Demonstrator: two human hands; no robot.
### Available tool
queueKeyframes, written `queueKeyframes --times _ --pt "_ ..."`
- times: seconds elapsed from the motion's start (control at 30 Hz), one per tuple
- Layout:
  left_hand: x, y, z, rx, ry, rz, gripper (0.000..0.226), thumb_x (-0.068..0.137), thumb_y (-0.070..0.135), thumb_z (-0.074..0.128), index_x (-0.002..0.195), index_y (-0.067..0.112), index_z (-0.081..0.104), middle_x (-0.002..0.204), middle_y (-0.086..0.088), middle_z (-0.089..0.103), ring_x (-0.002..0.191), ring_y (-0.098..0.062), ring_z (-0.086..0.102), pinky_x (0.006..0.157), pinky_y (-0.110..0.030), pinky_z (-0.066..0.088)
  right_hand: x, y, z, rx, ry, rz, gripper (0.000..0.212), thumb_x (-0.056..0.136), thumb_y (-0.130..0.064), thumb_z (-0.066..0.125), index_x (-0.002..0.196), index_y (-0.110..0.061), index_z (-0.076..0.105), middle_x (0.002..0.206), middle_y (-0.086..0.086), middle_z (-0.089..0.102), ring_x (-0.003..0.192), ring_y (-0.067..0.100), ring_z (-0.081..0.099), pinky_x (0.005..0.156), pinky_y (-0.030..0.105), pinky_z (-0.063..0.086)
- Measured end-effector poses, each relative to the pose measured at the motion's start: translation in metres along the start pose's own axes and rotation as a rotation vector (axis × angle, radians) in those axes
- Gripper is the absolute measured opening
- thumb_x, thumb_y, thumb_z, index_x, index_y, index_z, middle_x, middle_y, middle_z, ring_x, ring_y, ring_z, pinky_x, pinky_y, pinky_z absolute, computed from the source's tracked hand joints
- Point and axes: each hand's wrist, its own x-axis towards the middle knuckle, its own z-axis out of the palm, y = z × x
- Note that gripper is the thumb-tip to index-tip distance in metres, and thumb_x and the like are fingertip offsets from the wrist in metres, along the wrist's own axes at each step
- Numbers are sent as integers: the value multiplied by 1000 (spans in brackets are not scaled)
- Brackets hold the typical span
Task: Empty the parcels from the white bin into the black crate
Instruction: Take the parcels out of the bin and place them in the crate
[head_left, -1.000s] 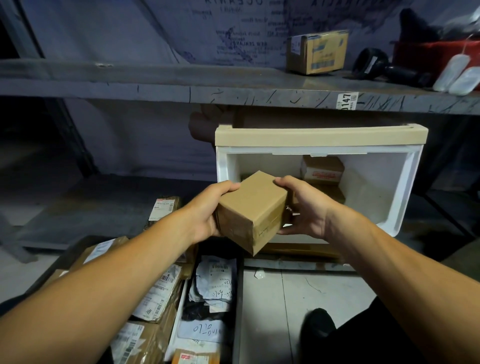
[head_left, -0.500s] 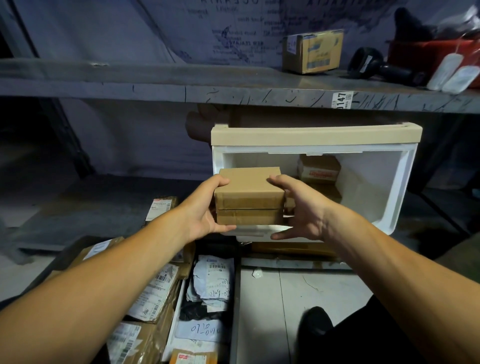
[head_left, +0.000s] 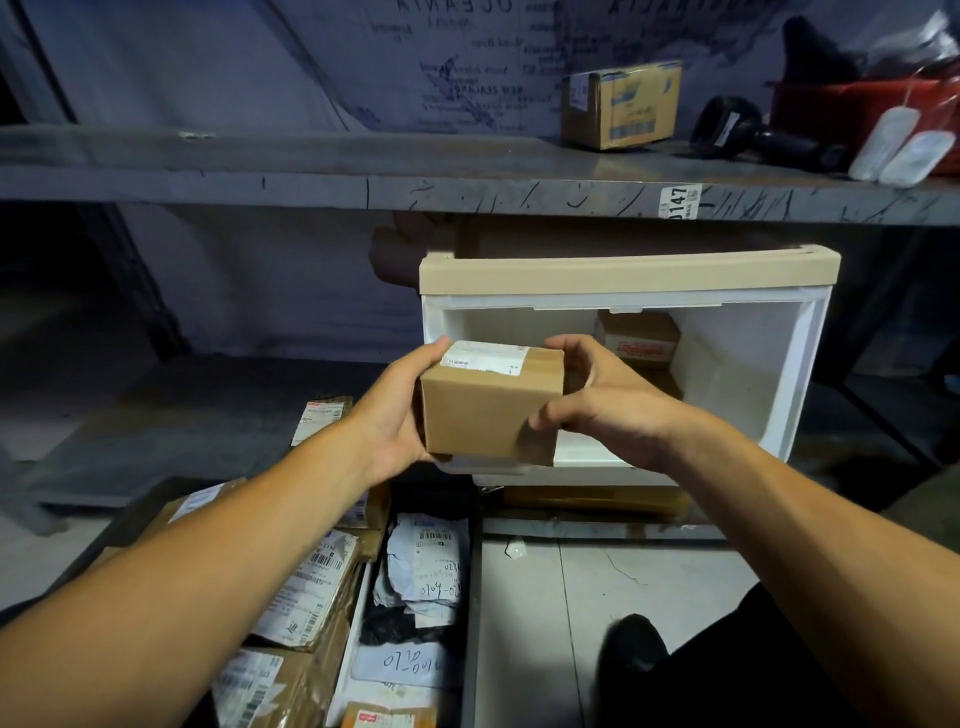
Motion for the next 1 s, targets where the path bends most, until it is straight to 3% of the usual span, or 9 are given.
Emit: queueKeyframes --times 0.07,0.23,0.4,0.47,0.57,0.67,0.73,0.87,1.0 --pt "-1 -3 0 57 47 -38 36 88 52 66 115 29 72 116 -8 74 109 -34 67 96 -66 47 -2 0 2 -92 -27 -47 85 66 21 77 130 -25 45 131 6 54 125 28 52 105 45 52" --pt "-3 -6 3 33 93 -28 32 90 34 69 120 22 67 123 -10 70 111 -31 66 80 -54 58 -3 0 3 -183 -59 -65 89 68 17 79 131 -33 41 135 1 50 131 25 45 112 48 45" --pt "-4 -7 5 52 51 36 26 93 21 62 119 19 65 115 -11 72 104 -27 66 78 -54 59 3 0 4 -13 -15 103 78 61 -53 84 129 -38 48 135 2 55 125 27 53 108 53 43" --pt "-4 -8 8 70 21 73 29 92 14 61 121 19 63 115 -13 72 102 -29 66 82 -56 56 4 -1 2 4 41 171 67 79 -65 69 134 -31 51 131 5 59 118 28 57 104 54 47" --pt "-8 -8 12 80 -23 164 36 89 1 60 119 20 61 116 -15 71 100 -29 66 74 -41 56 2 1 -5 23 60 332 60 91 -73 50 119 -22 68 115 10 68 110 34 62 95 57 52" --pt "-8 -9 12 65 -60 281 52 70 -7 67 111 23 61 122 -13 63 107 -28 64 70 -33 56 0 0 -7 186 47 422 56 92 -68 52 116 -19 68 116 14 68 104 34 66 72 51 60" --pt "-8 -7 10 68 -88 314 59 62 -5 66 112 26 60 133 -13 58 119 -32 60 71 -34 56 -1 -2 -5 232 18 426 42 94 -57 57 115 -23 68 118 15 68 102 31 66 67 43 60" --pt "-9 -7 10 68 -99 284 73 74 -8 67 135 30 54 132 -5 65 122 -25 60 84 -37 57 0 0 -6 237 47 342 29 93 -45 63 112 -25 72 115 11 72 109 29 65 79 43 59" --pt "-12 -7 11 5 -70 93 48 87 35 65 134 25 60 128 -8 69 118 -30 65 98 -52 50 1 -2 -3 239 66 262 29 95 -34 64 120 -20 68 113 7 76 112 28 66 97 48 54"
